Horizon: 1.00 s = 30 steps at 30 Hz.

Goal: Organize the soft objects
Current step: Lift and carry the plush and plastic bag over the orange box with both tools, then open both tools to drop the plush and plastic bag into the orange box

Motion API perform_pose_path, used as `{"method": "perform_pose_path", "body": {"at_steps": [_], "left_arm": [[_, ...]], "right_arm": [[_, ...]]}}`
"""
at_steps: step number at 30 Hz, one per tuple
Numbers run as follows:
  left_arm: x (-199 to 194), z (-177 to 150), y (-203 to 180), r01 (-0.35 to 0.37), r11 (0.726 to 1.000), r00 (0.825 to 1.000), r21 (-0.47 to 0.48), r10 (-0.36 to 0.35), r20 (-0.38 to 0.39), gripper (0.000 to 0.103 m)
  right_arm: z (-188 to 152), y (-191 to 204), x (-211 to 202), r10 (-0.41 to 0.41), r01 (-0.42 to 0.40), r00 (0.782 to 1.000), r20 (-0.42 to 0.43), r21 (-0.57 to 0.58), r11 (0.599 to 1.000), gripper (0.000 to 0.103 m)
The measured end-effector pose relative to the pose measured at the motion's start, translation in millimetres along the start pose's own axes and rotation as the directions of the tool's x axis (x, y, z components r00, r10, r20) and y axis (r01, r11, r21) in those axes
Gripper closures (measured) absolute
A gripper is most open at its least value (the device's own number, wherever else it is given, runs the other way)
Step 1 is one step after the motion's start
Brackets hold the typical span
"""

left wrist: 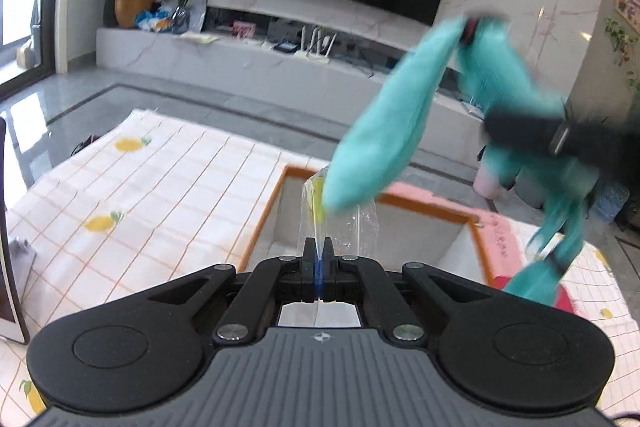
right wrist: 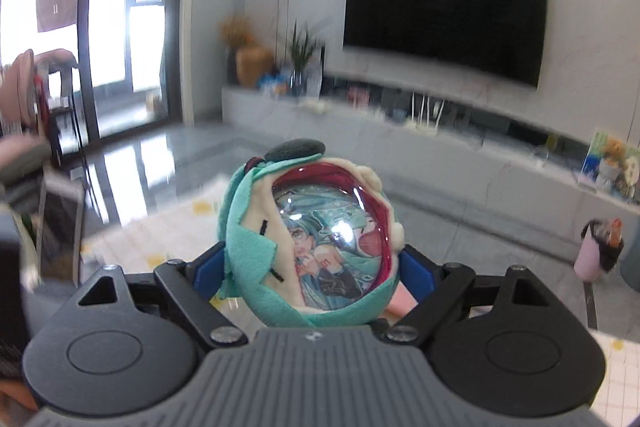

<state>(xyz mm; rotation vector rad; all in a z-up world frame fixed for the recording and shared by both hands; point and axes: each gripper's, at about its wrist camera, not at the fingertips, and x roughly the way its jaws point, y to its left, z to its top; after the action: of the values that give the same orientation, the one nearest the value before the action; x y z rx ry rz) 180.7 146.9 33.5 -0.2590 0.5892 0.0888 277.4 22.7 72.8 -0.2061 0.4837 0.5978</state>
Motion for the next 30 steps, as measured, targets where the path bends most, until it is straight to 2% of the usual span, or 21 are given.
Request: {"method": "perform_pose_path", "body": {"at_steps": [2, 5, 8, 10, 13, 15, 18, 20, 21, 23, 24, 27, 28, 30], "left_arm": [[6.9, -3.8, 7.4, -0.017, 1.000, 1.000, -0.008, 0.017, -0.017, 0.103], [7.1, -16.6, 6.1, -0.083, 0.995, 0.996, 0.046, 0.084, -0.030, 0.103], [12.0, -22.3, 0.6, -0.123, 0.987, 0.991, 0.104, 0.128, -0.043, 0.103], [13.1, -23.6, -3.6, -0.132, 0.984, 0.989, 0.120, 0.139, -0.056, 0.103], [12.8, -24.7, -5.4, -0.142, 0.983, 0.987, 0.114, 0.150, -0.064, 0.103], [12.3, -25.8, -5.1, -0.158, 0.980, 0.984, 0.118, 0.167, -0.068, 0.103], [14.1, -27.4, -2.9, -0.148, 0.982, 0.984, 0.119, 0.158, -0.082, 0.103], [16.6, -27.8, -0.1, -0.147, 0.983, 0.983, 0.113, 0.157, -0.091, 0.103], [16.8, -27.6, 0.9, -0.146, 0.983, 0.983, 0.109, 0.157, -0.092, 0.103], [17.0, -26.9, 3.0, -0.145, 0.984, 0.984, 0.107, 0.155, -0.092, 0.103], [17.1, -26.6, 4.4, -0.144, 0.984, 0.984, 0.104, 0.154, -0.093, 0.103], [16.7, -25.8, 7.5, -0.139, 0.986, 0.984, 0.095, 0.149, -0.098, 0.103], [16.5, -25.7, 8.3, -0.138, 0.986, 0.984, 0.091, 0.147, -0.100, 0.103], [16.0, -25.8, 8.3, -0.137, 0.987, 0.984, 0.086, 0.146, -0.104, 0.103]], "right_arm": [[-13.4, 1.9, 21.8, 0.011, -0.012, 0.999, -0.050, -0.012, 1.000, 0.017], [-31.2, 0.3, 47.8, 0.018, -0.021, 0.991, -0.135, -0.020, 1.000, 0.017], [-42.7, -4.0, 73.0, 0.047, -0.051, 0.974, -0.220, -0.016, 0.999, 0.017], [-48.2, -3.7, 87.3, 0.053, -0.072, 0.959, -0.279, -0.060, 0.996, 0.016], [-57.8, 3.9, 107.0, 0.032, -0.125, 0.906, -0.422, -0.195, 0.973, 0.016], [-64.6, 6.8, 114.6, 0.008, -0.153, 0.885, -0.466, -0.274, 0.950, 0.017], [-67.9, 10.2, 124.9, 0.055, -0.262, 0.829, -0.557, -0.299, 0.918, 0.017], [-74.0, 19.0, 127.3, 0.060, -0.335, 0.787, -0.614, -0.344, 0.877, 0.016], [-78.6, 25.7, 127.4, 0.038, -0.361, 0.775, -0.631, -0.392, 0.846, 0.016], [-88.4, 36.3, 127.1, -0.002, -0.389, 0.768, -0.640, -0.470, 0.792, 0.017], [-90.1, 38.1, 128.8, -0.007, -0.392, 0.768, -0.641, -0.478, 0.786, 0.017], [-88.6, 35.0, 135.7, -0.010, -0.381, 0.757, -0.653, -0.455, 0.805, 0.016], [-88.0, 34.3, 138.5, -0.023, -0.371, 0.761, -0.648, -0.464, 0.804, 0.016], [-90.5, 34.5, 141.4, -0.047, -0.372, 0.765, -0.643, -0.499, 0.783, 0.016]]}}
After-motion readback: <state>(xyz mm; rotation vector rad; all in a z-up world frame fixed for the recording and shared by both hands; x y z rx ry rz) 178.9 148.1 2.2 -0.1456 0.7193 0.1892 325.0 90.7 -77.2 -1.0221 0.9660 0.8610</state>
